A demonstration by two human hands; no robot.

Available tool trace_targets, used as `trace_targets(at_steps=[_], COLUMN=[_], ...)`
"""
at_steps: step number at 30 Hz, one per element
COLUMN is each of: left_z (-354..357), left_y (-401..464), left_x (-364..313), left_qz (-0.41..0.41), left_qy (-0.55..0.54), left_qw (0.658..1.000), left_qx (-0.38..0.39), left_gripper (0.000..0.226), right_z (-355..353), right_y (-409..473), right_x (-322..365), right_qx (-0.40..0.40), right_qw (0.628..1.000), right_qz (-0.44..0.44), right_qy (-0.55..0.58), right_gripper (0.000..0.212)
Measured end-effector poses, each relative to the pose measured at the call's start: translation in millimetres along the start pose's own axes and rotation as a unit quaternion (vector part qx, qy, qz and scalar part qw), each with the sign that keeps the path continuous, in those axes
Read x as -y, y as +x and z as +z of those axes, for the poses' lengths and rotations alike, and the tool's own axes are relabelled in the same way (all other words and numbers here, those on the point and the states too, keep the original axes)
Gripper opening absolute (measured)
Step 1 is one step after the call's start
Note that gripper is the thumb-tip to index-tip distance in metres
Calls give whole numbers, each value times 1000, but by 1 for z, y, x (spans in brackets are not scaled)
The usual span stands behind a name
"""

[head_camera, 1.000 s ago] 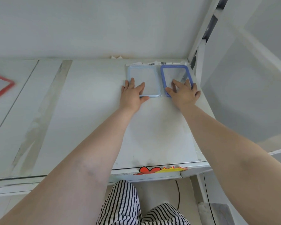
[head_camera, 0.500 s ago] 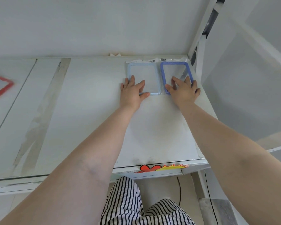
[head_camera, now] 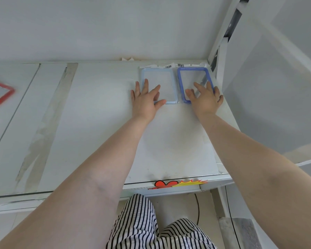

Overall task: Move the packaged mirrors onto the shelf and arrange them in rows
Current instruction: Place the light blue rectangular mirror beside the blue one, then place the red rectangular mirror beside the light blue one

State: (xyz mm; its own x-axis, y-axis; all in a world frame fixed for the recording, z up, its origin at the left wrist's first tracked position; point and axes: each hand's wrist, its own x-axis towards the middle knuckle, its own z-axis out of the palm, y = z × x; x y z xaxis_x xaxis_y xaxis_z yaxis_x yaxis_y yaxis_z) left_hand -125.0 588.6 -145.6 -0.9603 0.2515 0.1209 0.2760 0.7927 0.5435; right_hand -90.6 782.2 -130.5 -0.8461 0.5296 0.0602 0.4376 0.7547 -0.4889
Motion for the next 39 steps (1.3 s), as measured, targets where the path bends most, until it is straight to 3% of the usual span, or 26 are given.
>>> trace_targets(at_steps=[5,10,13,20,27,39], left_z=[-19,-61,-88,-152,-226,-335], left_y=[-5,-43,-84,-184,-271,-419], left_x=[-13,-42,-53,-6,57,187], left_qz=[-31,-148,-207,-266,-251,-258], left_qy=[-22,-234,-255,-157,-2,75], left_qw=[999,960,944,951,968,963], left_qx=[-26,-37,-12,11,14,2], left_gripper=[47,31,30,37,49,47], right_z=[-19,-53,-64,-59,-49,11], right_y=[-14,-50,-92,-173,-246,-411], right_x=[8,30,47,82,132,265], right_qx=[-19,98,165,255,282,306], right_qw=[999,980,965,951,933,890], right_qz=[-17,-29,-27,-62,-208,-339], right_qy=[36,168,202,166,80,-2], right_gripper=[47,34,31,31,39,45])
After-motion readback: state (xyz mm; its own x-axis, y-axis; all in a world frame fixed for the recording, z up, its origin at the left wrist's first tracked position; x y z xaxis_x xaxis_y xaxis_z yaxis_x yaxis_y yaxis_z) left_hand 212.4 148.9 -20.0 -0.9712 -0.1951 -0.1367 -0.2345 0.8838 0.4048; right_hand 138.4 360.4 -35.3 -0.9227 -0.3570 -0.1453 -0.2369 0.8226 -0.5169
